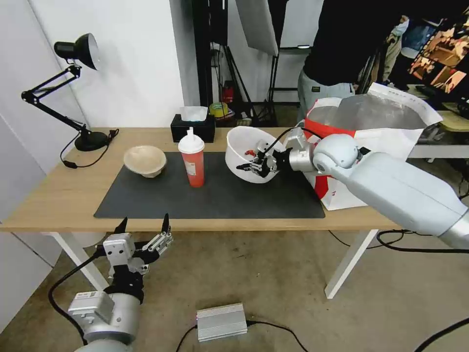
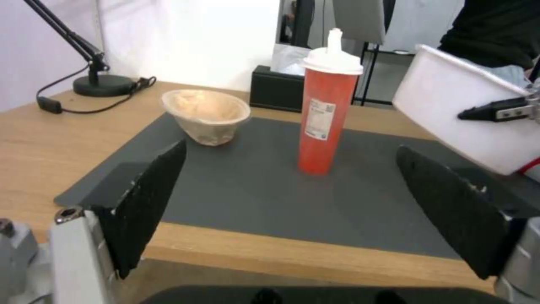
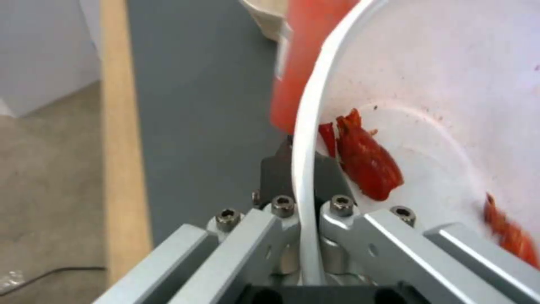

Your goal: Pick up the trash from the table and place it into the takeout bag.

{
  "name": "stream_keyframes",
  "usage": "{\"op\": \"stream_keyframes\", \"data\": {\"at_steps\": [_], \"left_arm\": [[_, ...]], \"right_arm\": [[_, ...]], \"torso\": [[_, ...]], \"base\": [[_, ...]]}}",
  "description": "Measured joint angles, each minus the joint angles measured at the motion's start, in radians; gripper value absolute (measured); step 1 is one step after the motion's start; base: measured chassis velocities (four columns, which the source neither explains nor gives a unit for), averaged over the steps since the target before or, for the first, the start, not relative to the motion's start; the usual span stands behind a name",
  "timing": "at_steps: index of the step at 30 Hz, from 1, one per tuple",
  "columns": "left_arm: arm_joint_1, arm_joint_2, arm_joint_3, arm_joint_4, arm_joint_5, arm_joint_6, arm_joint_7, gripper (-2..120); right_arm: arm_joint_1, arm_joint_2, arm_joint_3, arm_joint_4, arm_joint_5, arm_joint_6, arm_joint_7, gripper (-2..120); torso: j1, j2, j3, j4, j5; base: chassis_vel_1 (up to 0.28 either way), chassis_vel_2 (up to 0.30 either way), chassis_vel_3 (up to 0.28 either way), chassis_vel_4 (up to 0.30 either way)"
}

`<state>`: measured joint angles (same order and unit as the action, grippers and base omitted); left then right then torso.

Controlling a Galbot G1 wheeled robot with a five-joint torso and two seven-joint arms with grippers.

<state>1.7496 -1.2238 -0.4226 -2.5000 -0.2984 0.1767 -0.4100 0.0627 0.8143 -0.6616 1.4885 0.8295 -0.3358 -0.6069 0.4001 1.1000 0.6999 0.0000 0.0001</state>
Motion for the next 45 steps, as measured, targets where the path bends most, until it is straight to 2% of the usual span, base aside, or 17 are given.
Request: {"op": "stream_keyframes", "data": {"at_steps": [7, 10, 22, 28, 38, 45], "left_arm": [[0.005, 0.0, -0.002, 0.0, 0.003, 0.0, -0.002, 100], [0.003, -0.001, -0.002, 0.0, 0.003, 0.0, -0.003, 100], [0.013, -0.002, -0.001, 0.0, 0.012, 0.0, -0.003, 100], [0.015, -0.001, -0.001, 0.0, 0.014, 0.0, -0.003, 100], [0.014, -0.005, 0.008, 0.0, 0.018, -0.001, -0.004, 100], [0.012, -0.006, 0.009, 0.0, 0.019, -0.001, -0.004, 100]], "right_arm": [[-0.024, -0.077, 0.015, 0.112, 0.057, -0.009, -0.007, 0], [-0.068, -0.109, 0.06, 0.17, 0.075, -0.011, -0.014, 0], [-0.153, -0.188, 0.153, 0.284, 0.099, -0.016, -0.023, 0], [-0.142, -0.224, 0.214, 0.34, 0.161, -0.017, -0.033, 0], [-0.069, -0.257, 0.226, 0.355, 0.207, -0.016, -0.035, 0], [-0.011, -0.256, 0.225, 0.313, 0.205, -0.008, -0.052, 0]], "torso": [[0.0, 0.0, 0.0, -0.0001, -0.0001], [0.0, 0.0, 0.0, -0.0001, 0.0], [0.0, 0.0, 0.0, -0.0001, 0.0], [0.0, 0.0, 0.0, -0.0001, 0.0], [0.0, 0.0, 0.0, -0.0001, 0.0], [0.0, 0.0, 0.0, -0.0001, 0.0]], "base": [[0.0, 0.0, 0.0, 0.0], [0.0, 0.0, 0.0, 0.0], [0.0, 0.0, 0.0, 0.0], [0.0, 0.0, 0.0, 0.0], [0.0, 0.0, 0.0, 0.0], [0.0, 0.0, 0.0, 0.0]]}}
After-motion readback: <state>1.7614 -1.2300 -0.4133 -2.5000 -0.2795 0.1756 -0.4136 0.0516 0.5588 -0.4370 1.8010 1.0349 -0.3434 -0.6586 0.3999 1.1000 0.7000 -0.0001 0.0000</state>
